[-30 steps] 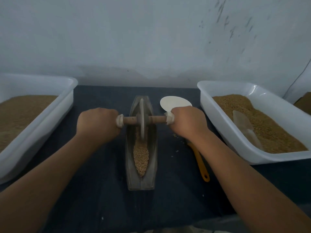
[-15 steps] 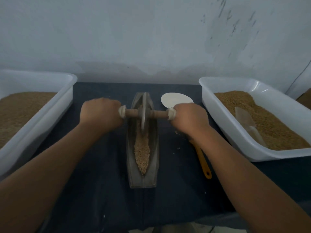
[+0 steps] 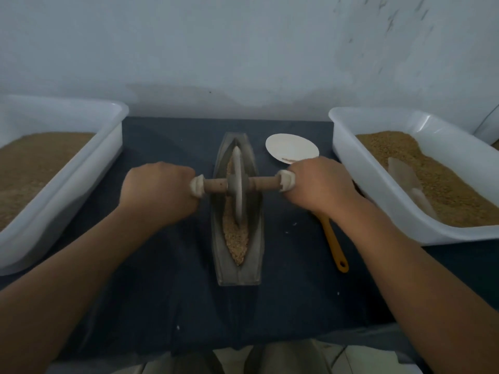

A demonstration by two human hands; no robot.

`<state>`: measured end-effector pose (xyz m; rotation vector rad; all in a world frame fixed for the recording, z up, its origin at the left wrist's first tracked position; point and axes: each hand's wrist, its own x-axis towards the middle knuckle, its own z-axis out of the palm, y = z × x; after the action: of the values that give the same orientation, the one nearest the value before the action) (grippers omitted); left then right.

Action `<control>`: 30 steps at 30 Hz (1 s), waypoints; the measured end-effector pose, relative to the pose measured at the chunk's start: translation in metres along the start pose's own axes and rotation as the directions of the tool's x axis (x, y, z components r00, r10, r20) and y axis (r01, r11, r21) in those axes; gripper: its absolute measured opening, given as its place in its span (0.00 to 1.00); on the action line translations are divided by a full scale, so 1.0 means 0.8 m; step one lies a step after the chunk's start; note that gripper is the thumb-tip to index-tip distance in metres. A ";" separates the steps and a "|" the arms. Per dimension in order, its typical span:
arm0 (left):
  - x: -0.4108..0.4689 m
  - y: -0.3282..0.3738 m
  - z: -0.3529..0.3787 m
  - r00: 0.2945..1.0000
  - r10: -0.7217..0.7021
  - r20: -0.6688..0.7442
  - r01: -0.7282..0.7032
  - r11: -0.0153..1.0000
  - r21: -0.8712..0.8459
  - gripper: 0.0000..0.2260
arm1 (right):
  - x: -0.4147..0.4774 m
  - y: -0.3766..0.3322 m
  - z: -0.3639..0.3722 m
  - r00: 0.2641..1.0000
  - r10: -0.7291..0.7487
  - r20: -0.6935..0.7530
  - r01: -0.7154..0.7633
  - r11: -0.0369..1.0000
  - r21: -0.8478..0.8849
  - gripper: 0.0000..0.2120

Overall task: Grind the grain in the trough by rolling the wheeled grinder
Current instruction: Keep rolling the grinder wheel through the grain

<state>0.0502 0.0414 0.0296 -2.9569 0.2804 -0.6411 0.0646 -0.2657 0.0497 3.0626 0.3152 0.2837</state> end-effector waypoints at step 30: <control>-0.039 -0.012 -0.004 0.980 0.132 -0.150 -0.139 0.990 -0.035 0.18 | -0.040 0.007 -0.017 0.981 -0.075 0.181 0.068 0.997 0.046 0.11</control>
<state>0.0222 0.0567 0.0214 -2.9043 0.5109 -0.8461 0.0322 -0.2776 0.0579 3.0765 0.4241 -0.0078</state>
